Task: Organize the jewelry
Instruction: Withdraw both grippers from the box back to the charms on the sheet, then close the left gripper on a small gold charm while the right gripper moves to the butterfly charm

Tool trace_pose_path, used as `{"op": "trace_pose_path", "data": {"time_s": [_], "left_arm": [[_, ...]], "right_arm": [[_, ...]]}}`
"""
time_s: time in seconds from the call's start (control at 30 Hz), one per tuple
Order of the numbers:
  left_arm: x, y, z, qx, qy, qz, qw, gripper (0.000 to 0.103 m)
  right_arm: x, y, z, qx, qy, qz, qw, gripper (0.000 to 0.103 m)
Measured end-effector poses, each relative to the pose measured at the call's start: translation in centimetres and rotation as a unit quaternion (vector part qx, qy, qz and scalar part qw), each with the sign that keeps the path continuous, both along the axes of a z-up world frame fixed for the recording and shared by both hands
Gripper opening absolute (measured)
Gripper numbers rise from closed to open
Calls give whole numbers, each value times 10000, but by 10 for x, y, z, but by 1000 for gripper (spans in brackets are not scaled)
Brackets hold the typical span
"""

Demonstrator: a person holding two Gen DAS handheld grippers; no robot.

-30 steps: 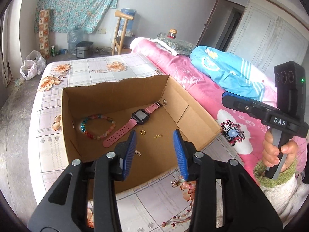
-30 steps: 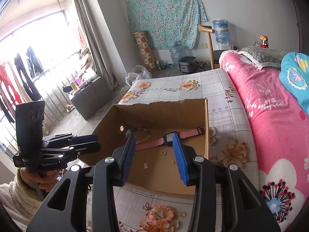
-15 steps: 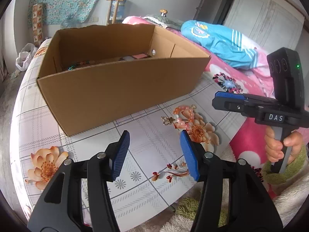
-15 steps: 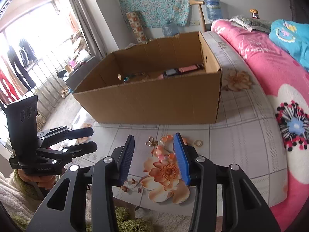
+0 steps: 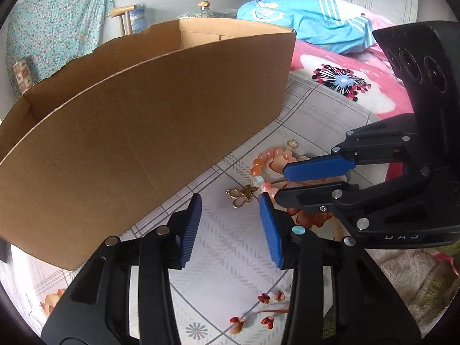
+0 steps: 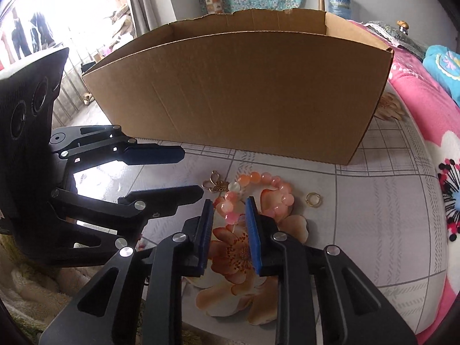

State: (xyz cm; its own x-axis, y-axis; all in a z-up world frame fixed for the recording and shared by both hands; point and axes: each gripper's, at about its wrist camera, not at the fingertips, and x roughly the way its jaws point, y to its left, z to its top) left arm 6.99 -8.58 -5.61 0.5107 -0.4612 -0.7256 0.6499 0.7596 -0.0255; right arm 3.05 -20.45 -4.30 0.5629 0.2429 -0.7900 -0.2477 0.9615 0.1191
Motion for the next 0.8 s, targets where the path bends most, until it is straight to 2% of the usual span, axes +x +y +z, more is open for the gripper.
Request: {"op": "trace_pose_path", "data": {"time_s": [0.13,0.33,0.5,0.8], "left_arm": [[4,-10,-5,203,-2,-119,9997,40],[11,-16,-9,212,6,-190,9996,35],[15,-19,-8,232,22,-224,9995,15],[1,-10,-7,366,-20,-191,9991,11]], "right_arm": [[6,-13,-3,-130,-1,-264,9996,18],[8,-33,-5,245,57,-620,9978,18],[7,-35,-8,440,67,-757,9961,18],[-1,-38,-3,534,51,-917,9943,18]]}}
